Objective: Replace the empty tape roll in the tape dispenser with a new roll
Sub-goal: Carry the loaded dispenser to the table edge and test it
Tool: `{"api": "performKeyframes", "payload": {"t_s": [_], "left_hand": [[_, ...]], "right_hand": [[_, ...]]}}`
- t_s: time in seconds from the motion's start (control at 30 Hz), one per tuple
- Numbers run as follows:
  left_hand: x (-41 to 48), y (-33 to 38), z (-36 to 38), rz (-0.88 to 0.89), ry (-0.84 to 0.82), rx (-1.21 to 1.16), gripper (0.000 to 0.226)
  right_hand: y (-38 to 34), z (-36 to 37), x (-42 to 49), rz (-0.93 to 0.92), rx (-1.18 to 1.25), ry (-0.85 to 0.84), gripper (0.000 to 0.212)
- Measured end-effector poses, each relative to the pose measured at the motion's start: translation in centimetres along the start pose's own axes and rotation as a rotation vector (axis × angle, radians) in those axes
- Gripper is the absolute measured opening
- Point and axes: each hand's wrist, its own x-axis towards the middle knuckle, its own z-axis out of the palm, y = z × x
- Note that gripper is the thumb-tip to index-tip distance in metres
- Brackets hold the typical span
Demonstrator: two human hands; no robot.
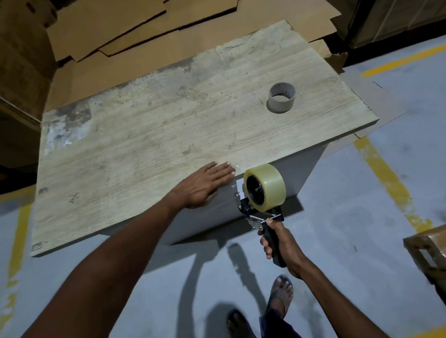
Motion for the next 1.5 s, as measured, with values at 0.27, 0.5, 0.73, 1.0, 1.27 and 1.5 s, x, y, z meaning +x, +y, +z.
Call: {"api": "performKeyframes", "payload": {"t_s": [0.27,0.5,0.73,1.0,1.27,1.5], "left_hand": [[1.0,-2.7,-0.5,0.071,-0.228,0.016,0.067],[0.5,-3.2,1.4,0.089,-0.060,-0.119,0.068],[0.3,-3.0,3.3,0.078,0.148,-0.166,0.067],[0.1,-2.9,3.4,0.069,0.211,-0.137,0.071],[-0.1,-2.7,3.6,0.041,0.272,-0.137,0.064],[-0.1,-2.6,3.5,0.033,0.279,-0.142,0.064]], "right_hand": [[0.4,-0.1,0.5,-0.024,-0.001,0.018,0.041],[1.6,-0.1,1.6,-0.060,-0.032,-0.037,0.048],[2.6,1.7,1.0,-0.221,-0.305,-0.003,0.052],[4.9,2.2,0.5,-0.277,-0.195,-0.017,0.068],[3.1,2.6,2.2,-0.279,-0.079,0.115,0.054],[4.1,4.4,4.6,-0.331,-0.012,0.145,0.074]]}}
